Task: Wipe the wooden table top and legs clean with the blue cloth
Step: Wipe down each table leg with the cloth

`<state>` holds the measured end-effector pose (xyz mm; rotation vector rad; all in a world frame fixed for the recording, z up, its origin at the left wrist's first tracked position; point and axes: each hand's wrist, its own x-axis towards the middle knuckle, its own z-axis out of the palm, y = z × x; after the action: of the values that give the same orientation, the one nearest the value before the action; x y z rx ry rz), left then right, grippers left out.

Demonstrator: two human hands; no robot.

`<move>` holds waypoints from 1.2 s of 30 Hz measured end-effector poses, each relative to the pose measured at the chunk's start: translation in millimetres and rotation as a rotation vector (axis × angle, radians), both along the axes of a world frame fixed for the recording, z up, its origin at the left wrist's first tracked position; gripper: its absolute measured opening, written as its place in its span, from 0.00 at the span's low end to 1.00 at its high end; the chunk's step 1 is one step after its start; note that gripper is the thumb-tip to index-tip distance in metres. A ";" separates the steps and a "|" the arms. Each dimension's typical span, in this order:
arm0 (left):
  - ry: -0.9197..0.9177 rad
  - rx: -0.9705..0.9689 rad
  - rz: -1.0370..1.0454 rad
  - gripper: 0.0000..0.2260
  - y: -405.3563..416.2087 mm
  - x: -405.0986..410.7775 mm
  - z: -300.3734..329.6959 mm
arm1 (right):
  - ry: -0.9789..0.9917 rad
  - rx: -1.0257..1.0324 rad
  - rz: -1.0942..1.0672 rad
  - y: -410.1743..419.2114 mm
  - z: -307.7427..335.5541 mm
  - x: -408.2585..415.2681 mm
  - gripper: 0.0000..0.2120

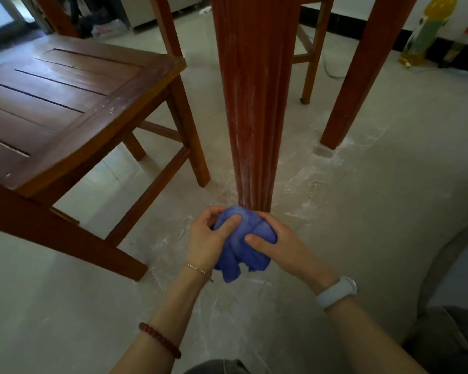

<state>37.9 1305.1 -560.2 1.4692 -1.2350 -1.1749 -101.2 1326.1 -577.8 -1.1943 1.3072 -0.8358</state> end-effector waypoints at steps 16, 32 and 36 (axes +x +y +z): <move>0.143 -0.230 -0.112 0.16 -60.5 -42.5 79.3 | 0.080 -0.845 -0.651 -70.9 71.2 3.1 0.14; 0.035 -0.305 -0.086 0.23 -74.8 -46.3 78.7 | 0.052 -0.494 -0.722 -62.4 -0.6 -35.9 0.22; 0.056 -0.324 -0.064 0.19 -73.8 -41.7 93.2 | 0.021 -0.898 -0.702 -71.9 92.4 -34.5 0.25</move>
<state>-3.8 1231.2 -466.9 1.1573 -1.3692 -0.9954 -135.7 1254.2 -485.4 -1.4014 1.4222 -2.0737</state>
